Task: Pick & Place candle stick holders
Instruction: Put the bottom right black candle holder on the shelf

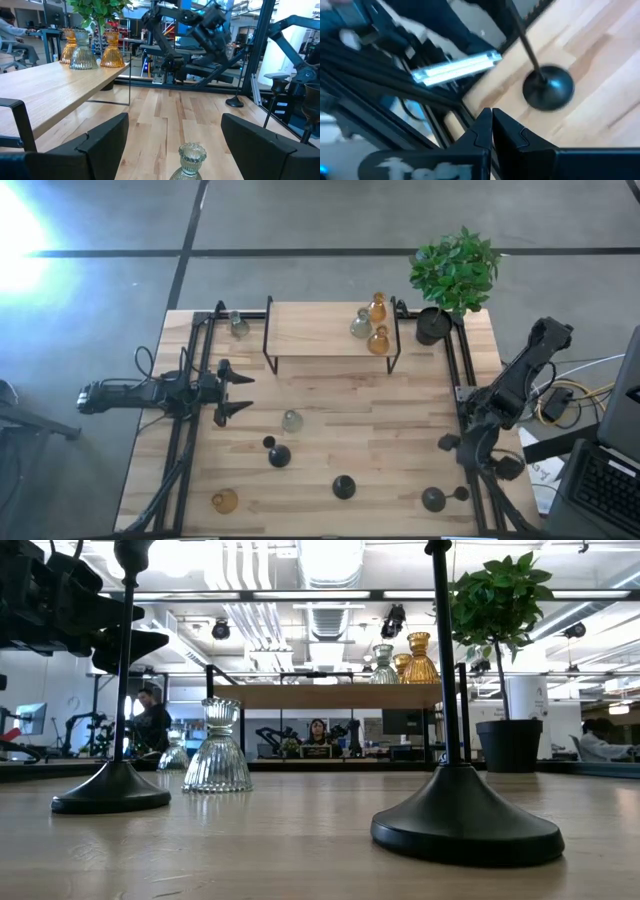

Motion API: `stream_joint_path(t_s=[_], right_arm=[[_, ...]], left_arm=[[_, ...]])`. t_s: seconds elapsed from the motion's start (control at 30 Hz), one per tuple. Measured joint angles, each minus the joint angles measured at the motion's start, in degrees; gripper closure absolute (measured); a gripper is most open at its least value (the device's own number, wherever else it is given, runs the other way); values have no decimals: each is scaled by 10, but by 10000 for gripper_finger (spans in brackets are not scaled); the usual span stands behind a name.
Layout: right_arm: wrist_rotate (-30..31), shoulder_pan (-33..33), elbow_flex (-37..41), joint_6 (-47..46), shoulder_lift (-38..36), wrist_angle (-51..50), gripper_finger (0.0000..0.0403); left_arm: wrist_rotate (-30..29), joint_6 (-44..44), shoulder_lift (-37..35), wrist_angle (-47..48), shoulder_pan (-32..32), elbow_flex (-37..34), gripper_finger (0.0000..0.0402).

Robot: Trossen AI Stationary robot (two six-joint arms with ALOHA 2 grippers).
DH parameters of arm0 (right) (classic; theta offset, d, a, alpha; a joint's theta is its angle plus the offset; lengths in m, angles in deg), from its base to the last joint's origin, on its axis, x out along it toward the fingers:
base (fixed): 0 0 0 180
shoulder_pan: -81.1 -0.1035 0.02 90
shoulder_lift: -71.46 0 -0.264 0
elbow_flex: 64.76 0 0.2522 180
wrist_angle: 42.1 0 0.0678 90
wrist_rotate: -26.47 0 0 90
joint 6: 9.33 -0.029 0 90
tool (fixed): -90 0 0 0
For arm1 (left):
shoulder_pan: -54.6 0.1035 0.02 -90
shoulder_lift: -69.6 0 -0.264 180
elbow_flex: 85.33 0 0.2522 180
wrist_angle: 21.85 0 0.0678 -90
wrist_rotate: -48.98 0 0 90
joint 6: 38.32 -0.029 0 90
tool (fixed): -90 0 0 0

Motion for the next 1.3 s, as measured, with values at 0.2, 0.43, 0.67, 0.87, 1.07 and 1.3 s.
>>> stream_joint_path(t_s=[0.2,0.43,0.67,0.87,1.07,1.3], right_arm=[[19,-11,10,6,45,8,394],[19,-11,29,-27,61,83,353],[35,-11,28,14,83,119,280],[52,-11,22,41,99,153,258],[73,-10,22,61,105,179,266],[94,-10,22,77,105,208,285]], left_arm=[[0,0,0,0,0,0,78],[0,0,0,0,0,0,78],[0,0,0,0,0,0,78],[0,0,0,0,0,0,78],[0,0,0,0,0,0,78],[0,0,0,0,0,0,78]])
